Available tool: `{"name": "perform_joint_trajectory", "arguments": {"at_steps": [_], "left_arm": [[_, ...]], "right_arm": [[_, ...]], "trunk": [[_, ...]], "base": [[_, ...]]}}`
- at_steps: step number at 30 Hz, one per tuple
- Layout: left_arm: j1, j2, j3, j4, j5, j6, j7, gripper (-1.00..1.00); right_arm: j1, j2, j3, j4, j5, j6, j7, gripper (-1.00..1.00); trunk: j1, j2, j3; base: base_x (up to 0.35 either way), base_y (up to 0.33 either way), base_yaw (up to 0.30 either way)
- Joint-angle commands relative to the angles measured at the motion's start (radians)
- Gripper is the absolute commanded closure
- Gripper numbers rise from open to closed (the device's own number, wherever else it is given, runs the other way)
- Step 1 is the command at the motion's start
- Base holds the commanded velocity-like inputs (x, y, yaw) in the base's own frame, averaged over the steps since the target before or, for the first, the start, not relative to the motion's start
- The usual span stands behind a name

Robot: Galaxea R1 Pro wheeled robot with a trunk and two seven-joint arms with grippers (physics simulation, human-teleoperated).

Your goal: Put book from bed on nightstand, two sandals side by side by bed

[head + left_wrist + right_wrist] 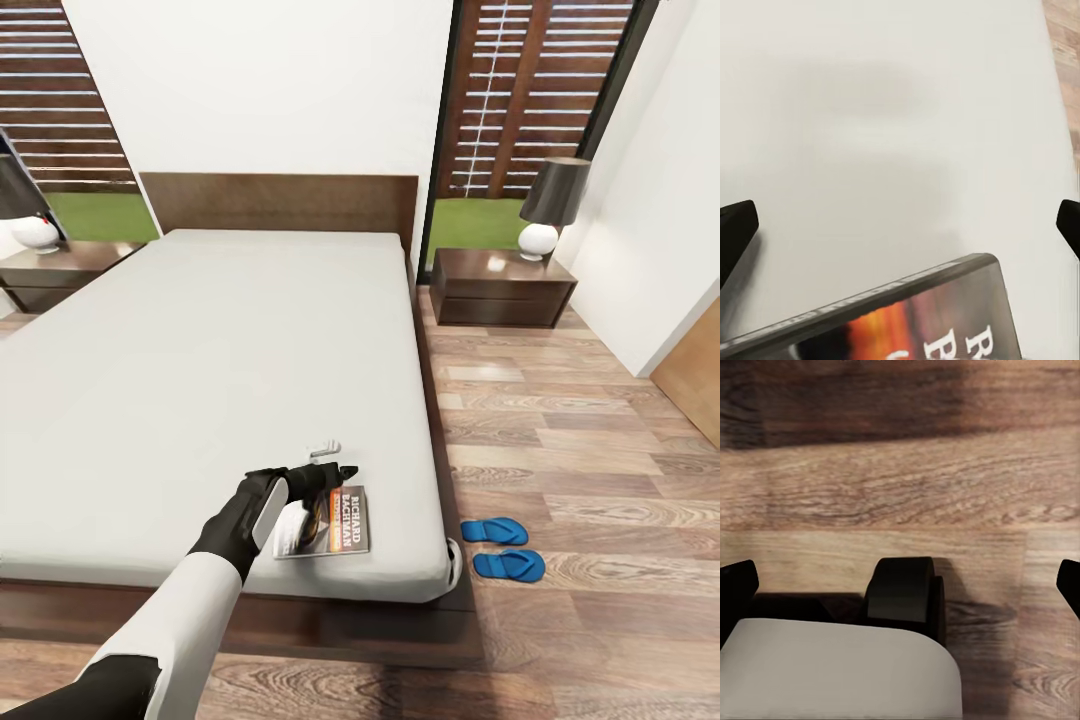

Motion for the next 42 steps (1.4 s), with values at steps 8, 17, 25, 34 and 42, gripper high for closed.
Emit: {"name": "perform_joint_trajectory", "arguments": {"at_steps": [8, 17, 25, 34, 42], "left_arm": [[0.0, 0.0, 0.002, 0.0, 0.007, 0.007, 0.0, -1.0], [0.0, 0.0, 0.002, -0.001, 0.007, 0.007, 0.0, -1.0], [0.0, 0.0, 0.002, -0.001, 0.008, 0.007, -0.001, -1.0], [0.0, 0.0, 0.002, 0.0, 0.008, 0.007, 0.0, -1.0], [0.0, 0.0, 0.002, -0.001, 0.008, 0.007, 0.0, -1.0]], "right_arm": [[-0.001, -0.001, -0.009, 0.003, 0.01, -0.002, 0.002, -1.0], [-0.001, -0.001, -0.009, 0.003, 0.01, -0.002, 0.002, -1.0], [-0.001, -0.001, -0.009, 0.003, 0.01, -0.002, 0.002, -1.0], [-0.001, -0.001, -0.009, 0.003, 0.01, -0.002, 0.001, -1.0], [-0.001, -0.001, -0.009, 0.003, 0.01, -0.002, 0.001, -1.0]], "trunk": [[-0.004, 0.007, 0.003], [-0.004, 0.007, 0.003], [-0.004, 0.007, 0.003], [0.007, -0.014, -0.007], [0.019, -0.035, -0.016]], "base": [[0.0, 0.0, 0.0], [0.0, 0.0, 0.0], [0.0, 0.0, 0.0], [0.0, 0.0, 0.0], [0.0, 0.0, 0.0]]}}
